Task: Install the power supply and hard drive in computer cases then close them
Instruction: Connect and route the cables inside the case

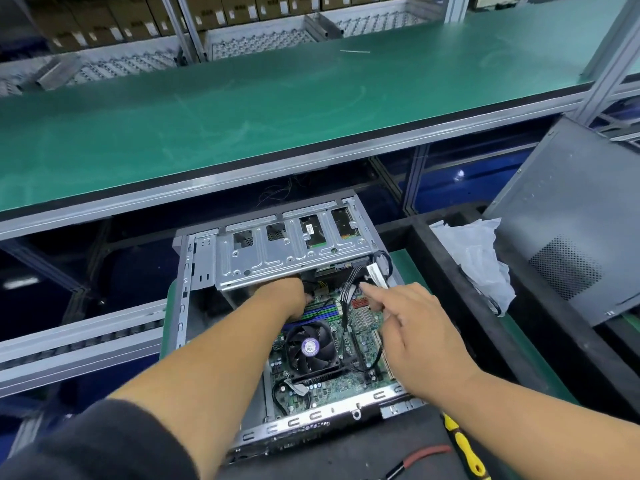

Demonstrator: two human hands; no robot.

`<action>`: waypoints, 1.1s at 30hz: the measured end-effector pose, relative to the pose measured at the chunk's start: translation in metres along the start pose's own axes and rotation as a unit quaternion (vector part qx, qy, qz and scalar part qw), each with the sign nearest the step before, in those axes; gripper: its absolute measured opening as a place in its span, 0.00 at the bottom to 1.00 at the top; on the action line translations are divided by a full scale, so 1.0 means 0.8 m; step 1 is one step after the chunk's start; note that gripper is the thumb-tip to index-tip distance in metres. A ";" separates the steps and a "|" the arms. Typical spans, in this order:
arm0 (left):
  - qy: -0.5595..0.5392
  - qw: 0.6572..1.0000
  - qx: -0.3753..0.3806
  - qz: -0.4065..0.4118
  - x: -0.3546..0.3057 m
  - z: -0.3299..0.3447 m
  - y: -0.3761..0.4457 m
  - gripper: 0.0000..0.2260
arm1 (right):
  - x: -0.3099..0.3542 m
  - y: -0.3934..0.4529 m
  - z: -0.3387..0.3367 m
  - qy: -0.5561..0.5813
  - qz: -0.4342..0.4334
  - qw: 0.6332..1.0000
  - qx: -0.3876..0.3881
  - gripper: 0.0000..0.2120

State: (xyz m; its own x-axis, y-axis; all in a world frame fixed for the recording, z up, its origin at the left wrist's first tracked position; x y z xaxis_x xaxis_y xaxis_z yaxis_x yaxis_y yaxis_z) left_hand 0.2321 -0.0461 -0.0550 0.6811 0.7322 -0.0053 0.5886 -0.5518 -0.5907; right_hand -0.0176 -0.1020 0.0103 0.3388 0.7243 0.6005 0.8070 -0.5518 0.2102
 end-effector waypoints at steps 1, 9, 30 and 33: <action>-0.009 1.000 -0.025 -0.002 0.000 0.002 -0.015 0.17 | 0.000 0.000 0.000 0.012 0.000 1.000 0.002 0.26; -0.402 0.881 -0.188 0.162 0.000 0.016 -0.146 0.09 | 0.010 -0.001 -0.002 -0.028 -0.091 0.995 0.005 0.19; -0.386 0.884 -0.177 0.197 -0.013 0.019 -0.121 0.16 | 0.014 0.008 0.003 -0.083 -0.090 0.984 0.126 0.16; -0.412 0.875 -0.130 0.219 -0.020 0.023 -0.113 0.24 | 0.014 0.009 0.003 -0.088 -0.090 0.982 0.138 0.16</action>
State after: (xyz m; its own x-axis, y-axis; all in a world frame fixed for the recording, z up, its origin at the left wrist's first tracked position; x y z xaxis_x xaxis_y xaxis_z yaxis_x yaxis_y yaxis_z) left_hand 0.1600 -0.0002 -0.0163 0.3833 0.4082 -0.8285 0.5018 -0.8451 -0.1842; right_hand -0.0069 -0.0971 0.0169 0.2372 0.8739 0.4243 0.9537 -0.2927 0.0698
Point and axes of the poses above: each hand's wrist, its own y-axis towards the middle knuckle, its own z-axis out of the palm, x = y × z, the point moved 2 cm from there along y, towards the middle knuckle, and after that the axes turned 3 degrees about -y, right-handed, at the moved point
